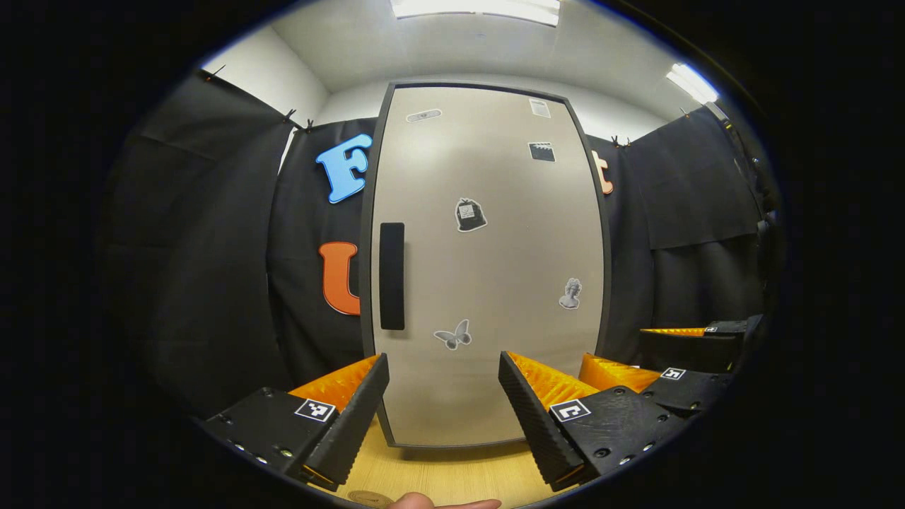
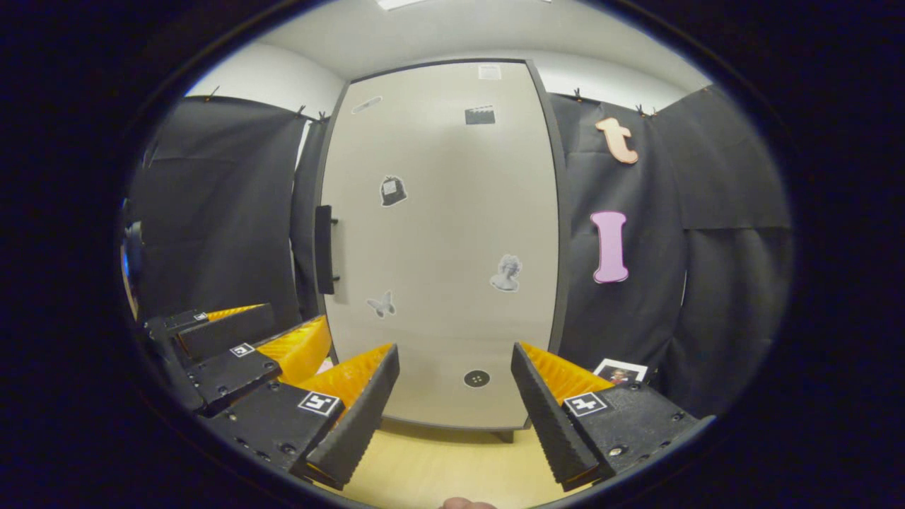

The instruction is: Open the cabinet door with the right hand, grasp the bottle in the cabinet with the left hand and place it on the coaster, then close the cabinet door with the right hand.

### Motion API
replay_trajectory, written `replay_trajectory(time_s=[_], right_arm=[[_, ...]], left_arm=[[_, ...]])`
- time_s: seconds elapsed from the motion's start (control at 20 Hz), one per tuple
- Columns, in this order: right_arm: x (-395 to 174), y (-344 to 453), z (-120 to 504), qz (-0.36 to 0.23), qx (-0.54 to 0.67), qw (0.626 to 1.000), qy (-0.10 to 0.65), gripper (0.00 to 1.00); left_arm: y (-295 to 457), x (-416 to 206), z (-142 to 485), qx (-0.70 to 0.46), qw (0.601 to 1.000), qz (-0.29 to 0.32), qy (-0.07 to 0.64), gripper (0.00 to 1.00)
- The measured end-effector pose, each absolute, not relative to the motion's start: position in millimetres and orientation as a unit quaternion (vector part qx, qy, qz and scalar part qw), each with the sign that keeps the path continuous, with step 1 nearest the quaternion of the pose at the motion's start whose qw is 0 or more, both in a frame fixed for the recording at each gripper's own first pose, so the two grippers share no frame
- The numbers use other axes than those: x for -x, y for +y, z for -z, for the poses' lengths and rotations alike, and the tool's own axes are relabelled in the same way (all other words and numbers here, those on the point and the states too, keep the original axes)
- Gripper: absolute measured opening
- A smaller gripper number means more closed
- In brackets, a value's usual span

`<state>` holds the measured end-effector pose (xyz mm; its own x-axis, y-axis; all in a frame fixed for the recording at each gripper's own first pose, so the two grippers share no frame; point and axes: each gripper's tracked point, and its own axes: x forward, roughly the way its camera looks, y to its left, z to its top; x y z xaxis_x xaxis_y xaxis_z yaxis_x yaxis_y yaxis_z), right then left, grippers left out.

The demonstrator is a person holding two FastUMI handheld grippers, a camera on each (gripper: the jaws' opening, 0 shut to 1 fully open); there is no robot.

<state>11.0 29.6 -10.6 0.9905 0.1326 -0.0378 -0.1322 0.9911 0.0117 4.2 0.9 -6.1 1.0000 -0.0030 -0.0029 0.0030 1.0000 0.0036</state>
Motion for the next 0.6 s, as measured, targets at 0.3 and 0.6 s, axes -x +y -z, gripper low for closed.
replay_trajectory(time_s=[0.3, 0.6], right_arm=[[-38.8, 56.7, 8.1, -0.102, -0.008, 0.994, 0.034, 1.0], [-67.9, 114.0, -8.4, -0.158, 0.021, 0.987, 0.018, 1.0]], left_arm=[[21.8, 12.3, 11.7, -0.014, 1.0, -0.011, 0.005, 0.94], [49.8, 34.1, 11.9, -0.026, 0.999, -0.024, 0.002, 0.94]])
